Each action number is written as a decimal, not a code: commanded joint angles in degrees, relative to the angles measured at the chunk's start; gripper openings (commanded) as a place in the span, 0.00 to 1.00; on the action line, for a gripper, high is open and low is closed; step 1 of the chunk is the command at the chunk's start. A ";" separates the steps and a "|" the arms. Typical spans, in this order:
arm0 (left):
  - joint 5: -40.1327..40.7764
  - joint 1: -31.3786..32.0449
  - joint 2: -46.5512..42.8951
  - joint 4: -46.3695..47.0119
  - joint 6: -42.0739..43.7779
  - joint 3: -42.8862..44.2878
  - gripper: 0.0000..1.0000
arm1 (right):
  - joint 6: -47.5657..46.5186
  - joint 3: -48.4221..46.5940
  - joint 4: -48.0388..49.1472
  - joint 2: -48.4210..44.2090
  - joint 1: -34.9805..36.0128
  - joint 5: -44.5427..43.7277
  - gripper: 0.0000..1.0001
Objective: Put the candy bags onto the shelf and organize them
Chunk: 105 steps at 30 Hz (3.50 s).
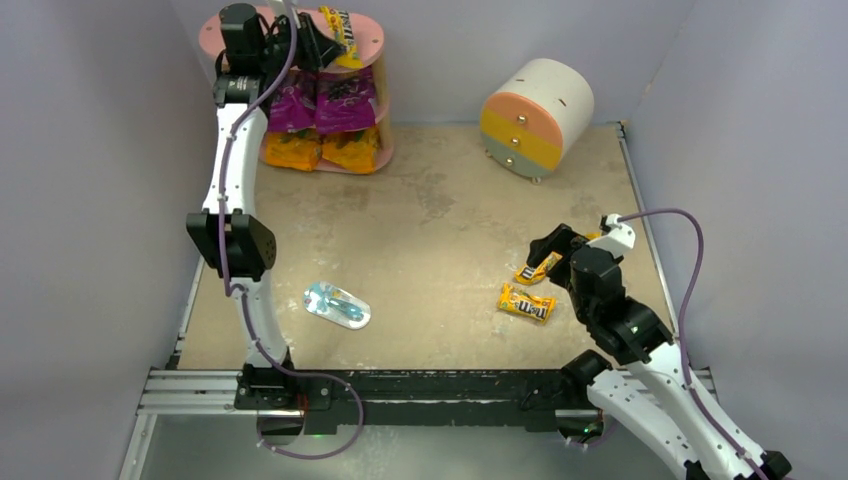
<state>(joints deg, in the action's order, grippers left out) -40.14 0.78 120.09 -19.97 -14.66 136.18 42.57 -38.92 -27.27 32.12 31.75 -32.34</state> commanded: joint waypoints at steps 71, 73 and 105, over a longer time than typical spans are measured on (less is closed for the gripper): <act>31.83 17.10 -67.39 12.68 -20.14 -95.92 0.97 | -0.99 5.39 16.27 31.51 -20.03 10.19 0.84; 34.34 17.45 -66.85 10.25 -19.38 -94.81 0.98 | -0.68 6.26 18.56 33.80 -20.30 9.67 0.73; 2.37 27.08 -49.80 43.41 -24.41 -97.27 1.00 | -4.65 10.95 41.59 20.89 -20.41 37.22 0.00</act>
<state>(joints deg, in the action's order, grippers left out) -34.06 24.08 67.94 12.49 -35.42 38.48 36.97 -27.27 8.40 56.73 11.55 -5.02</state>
